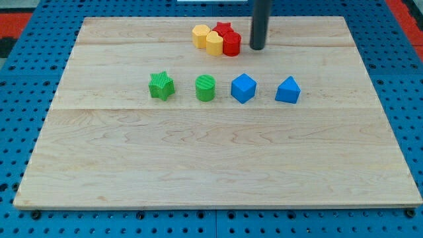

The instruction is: Push the blue triangle closer to the blue cube

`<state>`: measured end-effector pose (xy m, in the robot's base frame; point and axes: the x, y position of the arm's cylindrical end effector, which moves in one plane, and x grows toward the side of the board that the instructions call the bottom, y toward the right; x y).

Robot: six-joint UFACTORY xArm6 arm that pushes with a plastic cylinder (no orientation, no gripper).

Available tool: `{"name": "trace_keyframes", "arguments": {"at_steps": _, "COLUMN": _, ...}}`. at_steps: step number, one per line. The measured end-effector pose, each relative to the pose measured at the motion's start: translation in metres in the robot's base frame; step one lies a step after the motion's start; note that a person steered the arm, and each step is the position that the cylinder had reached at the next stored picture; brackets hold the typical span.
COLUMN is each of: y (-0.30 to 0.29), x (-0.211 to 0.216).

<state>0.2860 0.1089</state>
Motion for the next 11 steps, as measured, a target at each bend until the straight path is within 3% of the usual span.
{"name": "trace_keyframes", "arguments": {"at_steps": 1, "y": 0.092, "x": 0.015}}
{"name": "trace_keyframes", "arguments": {"at_steps": 2, "y": 0.166, "x": 0.073}}
{"name": "trace_keyframes", "arguments": {"at_steps": 3, "y": 0.165, "x": 0.124}}
{"name": "trace_keyframes", "arguments": {"at_steps": 4, "y": 0.120, "x": 0.125}}
{"name": "trace_keyframes", "arguments": {"at_steps": 6, "y": 0.097, "x": 0.149}}
{"name": "trace_keyframes", "arguments": {"at_steps": 8, "y": 0.018, "x": 0.100}}
{"name": "trace_keyframes", "arguments": {"at_steps": 10, "y": 0.037, "x": 0.144}}
{"name": "trace_keyframes", "arguments": {"at_steps": 11, "y": -0.020, "x": 0.142}}
